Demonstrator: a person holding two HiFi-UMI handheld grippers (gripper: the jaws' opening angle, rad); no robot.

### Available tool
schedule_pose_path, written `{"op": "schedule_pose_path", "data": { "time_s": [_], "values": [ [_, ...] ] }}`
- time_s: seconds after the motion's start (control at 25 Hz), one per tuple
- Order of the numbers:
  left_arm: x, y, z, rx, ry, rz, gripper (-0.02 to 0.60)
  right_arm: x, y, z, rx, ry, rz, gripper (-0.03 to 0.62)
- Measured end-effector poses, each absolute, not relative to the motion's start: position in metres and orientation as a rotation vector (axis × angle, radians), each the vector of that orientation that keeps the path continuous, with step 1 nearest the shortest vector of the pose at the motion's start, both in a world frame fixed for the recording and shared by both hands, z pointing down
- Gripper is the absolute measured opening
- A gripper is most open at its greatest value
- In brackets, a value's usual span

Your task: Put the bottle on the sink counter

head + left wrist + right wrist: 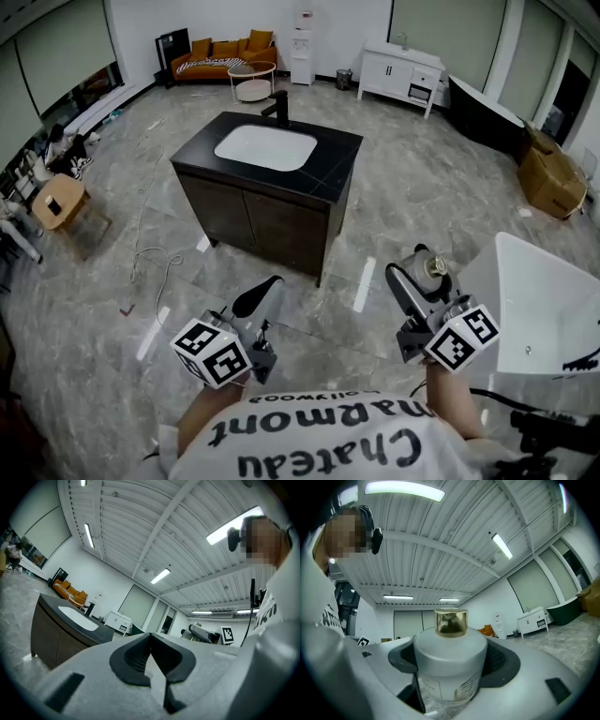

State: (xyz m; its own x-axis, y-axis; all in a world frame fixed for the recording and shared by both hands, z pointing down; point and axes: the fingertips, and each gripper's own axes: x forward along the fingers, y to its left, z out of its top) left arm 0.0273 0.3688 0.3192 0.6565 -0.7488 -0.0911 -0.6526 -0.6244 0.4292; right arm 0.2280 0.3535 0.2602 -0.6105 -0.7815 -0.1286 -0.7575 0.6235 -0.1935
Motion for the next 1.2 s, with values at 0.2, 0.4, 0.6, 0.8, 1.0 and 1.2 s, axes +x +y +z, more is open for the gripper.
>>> {"op": "schedule_pose_path", "data": {
  "time_s": [0.2,0.4,0.6,0.8,1.0,1.2],
  "values": [
    [-0.004,0.371,0.320,2.531,-1.101,-0.375,0.015,0.204,0.355,0.262,-1.283,2.608,-0.190,0.339],
    [-0.031,0.368,0.330,2.575,-1.097,-0.314,0.015,0.179,0.355,0.271,-1.298,2.572,-0.222,0.339],
    [-0.049,0.365,0.340,2.516,-1.095,-0.318,0.015,0.159,0.348,0.280,-1.314,2.601,-0.259,0.339],
    [-0.072,0.344,0.346,2.468,-1.146,-0.343,0.015,0.136,0.319,0.285,-1.283,2.642,-0.279,0.339],
    [-0.098,0.305,0.348,2.429,-1.226,-0.383,0.015,0.114,0.274,0.278,-1.212,2.672,-0.260,0.339],
    [-0.103,0.254,0.338,2.446,-1.270,-0.394,0.015,0.110,0.219,0.266,-1.153,2.664,-0.240,0.339]
  ]
}}
